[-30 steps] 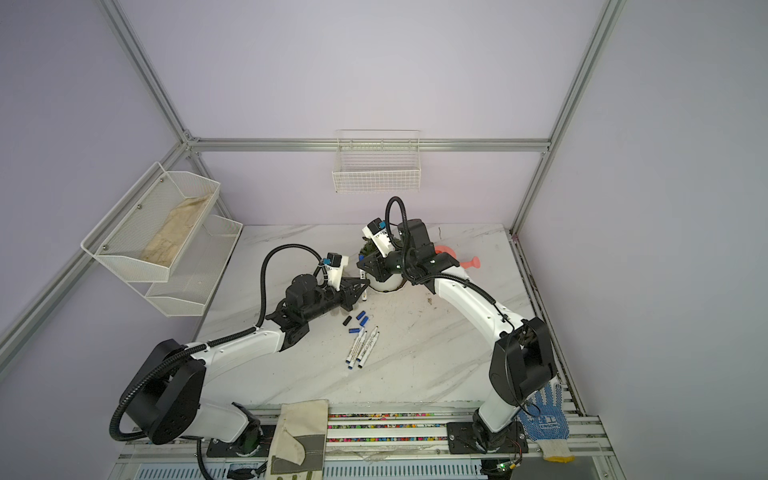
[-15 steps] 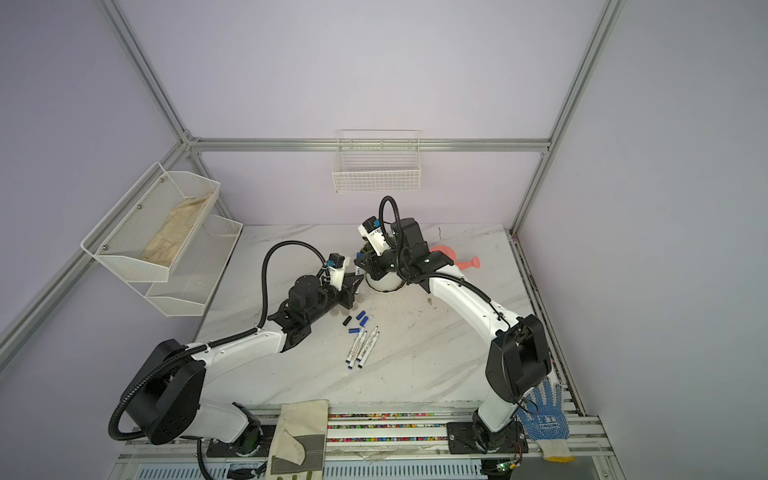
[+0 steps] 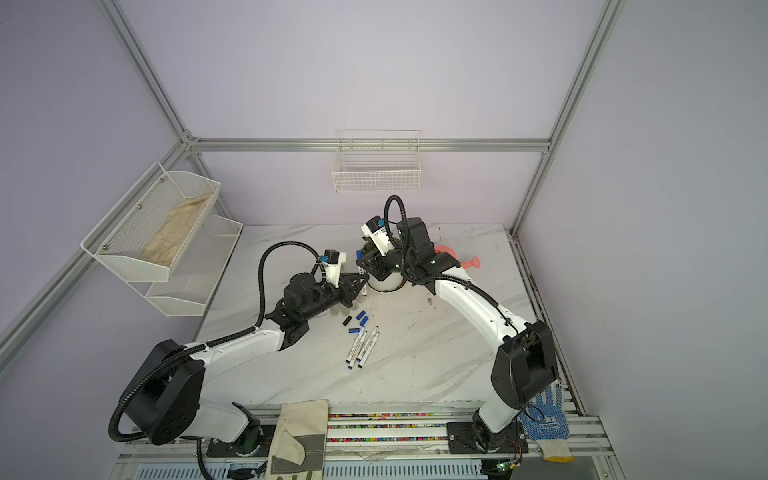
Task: Insert the pens into the pen caps
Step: 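Release the cap with the right gripper while the left lowers the marker onto the glove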
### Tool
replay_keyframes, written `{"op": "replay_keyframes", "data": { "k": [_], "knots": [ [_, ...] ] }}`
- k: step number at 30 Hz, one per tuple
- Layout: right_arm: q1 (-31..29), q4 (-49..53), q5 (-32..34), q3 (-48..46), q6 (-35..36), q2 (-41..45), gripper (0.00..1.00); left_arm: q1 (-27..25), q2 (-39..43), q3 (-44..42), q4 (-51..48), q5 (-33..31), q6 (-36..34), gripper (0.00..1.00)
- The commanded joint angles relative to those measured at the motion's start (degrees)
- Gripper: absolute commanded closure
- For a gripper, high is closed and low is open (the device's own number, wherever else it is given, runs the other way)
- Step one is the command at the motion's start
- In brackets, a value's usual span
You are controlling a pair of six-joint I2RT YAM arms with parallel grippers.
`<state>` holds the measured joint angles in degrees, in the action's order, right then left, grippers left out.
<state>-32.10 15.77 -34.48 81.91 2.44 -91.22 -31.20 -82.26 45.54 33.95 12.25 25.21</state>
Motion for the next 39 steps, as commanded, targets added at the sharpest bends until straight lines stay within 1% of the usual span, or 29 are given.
{"op": "replay_keyframes", "data": {
  "k": [1,2,4,7,13,16,19,22,24,26,31,34,36,37,38,39],
  "knots": [
    [0.3,-2.8,1.0,-2.7,-3.0,5.5,0.48,1.1,3.3,2.1,8.8,-8.2,2.9,1.0],
    [0.6,-6.3,0.9,-3.6,-4.5,7.4,0.41,0.5,2.7,0.7,8.2,-10.0,3.6,1.0],
    [1.2,-11.1,1.2,-4.6,-6.4,9.9,0.36,0.0,1.8,-1.3,6.9,-12.1,5.3,1.0],
    [2.1,-12.3,1.9,-4.2,-7.5,11.4,0.35,0.0,1.9,-3.7,2.3,-15.9,6.5,1.0],
    [2.7,-10.1,6.2,-4.4,-9.0,10.2,0.37,0.7,3.3,-0.1,-21.6,-19.9,3.9,1.0],
    [2.8,-9.4,6.8,-4.6,-9.4,8.8,0.38,2.6,1.8,1.8,-29.2,-17.6,3.5,1.0],
    [2.8,-8.2,8.2,-3.9,-9.7,7.0,0.39,4.8,-3.5,5.2,-34.9,-12.8,2.0,1.0],
    [2.8,-6.4,8.7,-3.1,-9.3,5.7,0.42,6.1,-8.9,11.3,-43.1,-10.3,0.4,1.0],
    [2.8,-5.5,9.1,-2.9,-8.9,5.4,0.44,6.7,-13.0,15.6,-47.4,-10.5,-1.7,1.0],
    [2.8,-5.3,9.4,-3.1,-8.8,5.3,0.45,7.3,-16.1,18.5,-49.3,-11.1,-2.3,1.0],
    [2.8,-4.4,9.5,-3.3,-8.4,5.0,0.48,8.3,-21.5,24.3,-51.4,-10.1,-3.4,1.0],
    [2.8,-4.1,10.0,-3.7,-8.2,5.2,0.48,8.3,-24.4,28.3,-55.7,-10.7,-4.0,0.91],
    [2.8,-4.0,10.5,-4.0,-7.9,5.5,0.48,8.3,-25.6,29.7,-57.2,-11.1,-4.1,0.84],
    [2.8,-4.0,10.6,-4.1,-7.8,5.5,0.48,8.4,-25.9,29.9,-57.6,-11.2,-4.0,0.75],
    [2.8,-3.9,10.7,-4.2,-7.6,5.6,0.49,8.3,-25.9,30.0,-57.7,-11.2,-3.9,0.69],
    [2.8,-3.9,10.9,-4.2,-7.6,5.5,0.49,8.4,-26.0,30.0,-57.7,-10.8,-3.8,0.66]
  ]
}}
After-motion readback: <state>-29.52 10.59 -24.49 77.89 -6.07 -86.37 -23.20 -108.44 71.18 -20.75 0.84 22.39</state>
